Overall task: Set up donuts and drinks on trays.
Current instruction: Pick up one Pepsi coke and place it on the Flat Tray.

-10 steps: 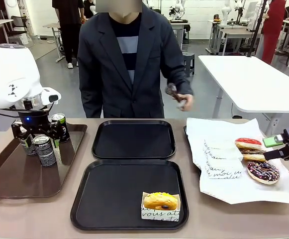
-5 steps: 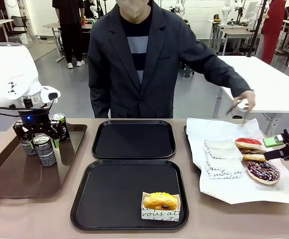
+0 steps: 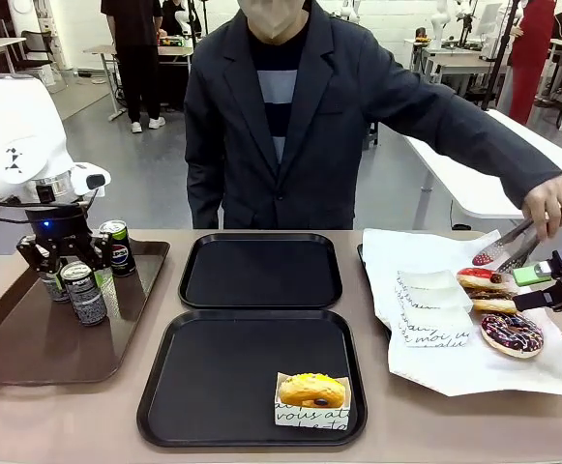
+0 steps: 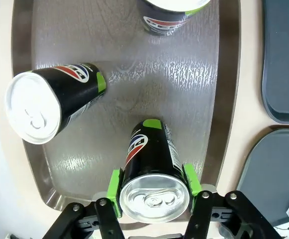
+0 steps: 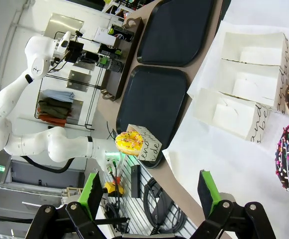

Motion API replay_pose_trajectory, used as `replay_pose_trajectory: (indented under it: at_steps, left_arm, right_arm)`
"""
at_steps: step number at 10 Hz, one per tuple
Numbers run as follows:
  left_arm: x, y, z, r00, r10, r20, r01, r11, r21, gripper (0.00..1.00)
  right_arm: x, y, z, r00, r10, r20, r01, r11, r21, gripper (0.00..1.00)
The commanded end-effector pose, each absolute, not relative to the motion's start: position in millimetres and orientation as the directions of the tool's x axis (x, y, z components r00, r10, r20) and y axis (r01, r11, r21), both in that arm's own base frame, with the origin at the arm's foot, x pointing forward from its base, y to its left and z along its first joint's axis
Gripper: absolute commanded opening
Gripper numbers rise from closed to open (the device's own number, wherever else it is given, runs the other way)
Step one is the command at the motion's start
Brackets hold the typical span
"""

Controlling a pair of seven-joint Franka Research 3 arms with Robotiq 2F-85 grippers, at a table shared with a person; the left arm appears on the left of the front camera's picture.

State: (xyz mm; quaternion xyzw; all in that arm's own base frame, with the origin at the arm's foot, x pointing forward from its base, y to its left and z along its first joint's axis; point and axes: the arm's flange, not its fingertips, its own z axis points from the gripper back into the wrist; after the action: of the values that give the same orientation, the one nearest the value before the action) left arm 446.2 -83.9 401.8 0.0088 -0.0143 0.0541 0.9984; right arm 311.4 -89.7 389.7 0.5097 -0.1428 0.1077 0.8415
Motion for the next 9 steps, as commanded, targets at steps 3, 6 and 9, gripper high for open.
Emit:
replay_pose_trajectory:
  at_steps: [3,6,9]
  left_arm:
    - [412,-88,463,0.993,0.094,0.077,-0.097,0.995,0.036,0.0]
    - [353,-90,519,0.993,-0.005,0.117,0.009,0.999,-0.03,0.0]
    - [370,-95,513,0.994,0.03,0.102,-0.031,0.999,0.01,0.0]
  right_arm:
    - [314,-88,388,0.929,0.026,0.37,-0.344,0.436,0.832,1.0]
    - [314,-88,388,0.929,0.026,0.37,-0.344,0.436,0.832,1.0]
    - [314,-88,388,0.929,0.026,0.37,-0.344,0.436,0.832,1.0]
